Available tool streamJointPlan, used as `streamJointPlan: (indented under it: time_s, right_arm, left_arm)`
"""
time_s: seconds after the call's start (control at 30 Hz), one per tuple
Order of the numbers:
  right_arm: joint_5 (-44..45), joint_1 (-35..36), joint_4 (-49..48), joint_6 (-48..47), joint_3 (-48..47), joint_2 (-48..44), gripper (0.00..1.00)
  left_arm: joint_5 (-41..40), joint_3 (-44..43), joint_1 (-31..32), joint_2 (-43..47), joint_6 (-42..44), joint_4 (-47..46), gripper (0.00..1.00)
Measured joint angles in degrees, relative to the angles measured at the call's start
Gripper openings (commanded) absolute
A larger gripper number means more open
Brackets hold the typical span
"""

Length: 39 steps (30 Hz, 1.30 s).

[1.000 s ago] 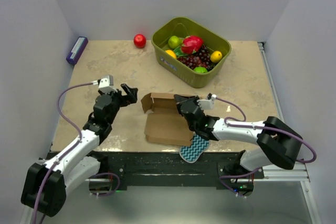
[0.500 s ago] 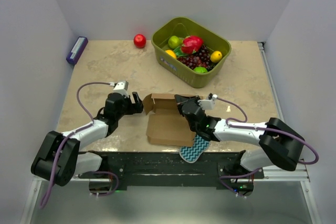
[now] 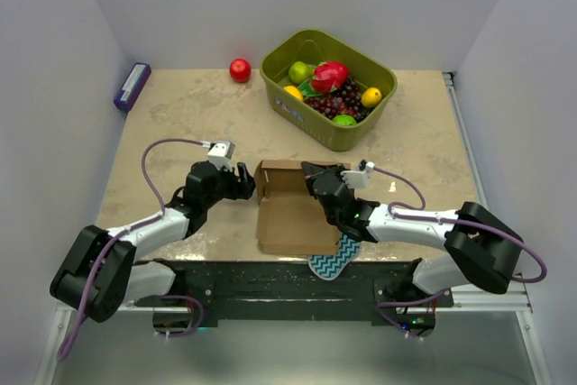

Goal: Fold the paper box

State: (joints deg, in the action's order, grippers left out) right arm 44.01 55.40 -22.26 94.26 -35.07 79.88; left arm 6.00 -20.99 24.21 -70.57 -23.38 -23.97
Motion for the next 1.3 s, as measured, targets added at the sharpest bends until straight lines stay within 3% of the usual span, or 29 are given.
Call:
streamJointPlan:
  time_s: [0.13,0.43,0.83,1.3]
  right_arm:
    - [0.0,-0.1,0.1,0.0,0.0,0.0,0.00]
    - [0.0,-0.1,0.2,-0.2,0.0,0.0,0.00]
    - [0.0,-0.1,0.4,-0.2,0.0,0.0,0.00]
    - [0.0,-0.1,0.4,-0.2,0.0,0.0,0.00]
  left_arm:
    - [-3.1,1.1,1.4,2.4,-0.7,0.9,0.80]
    - [-11.5,9.9,5.2,17.6,-7.4,5.1,0.79]
    - [-16.5,10.0,12.7,11.6,-9.0,10.2,0.77]
    - [-25.5,1.9,20.0,3.7,-9.1,18.4,0.74]
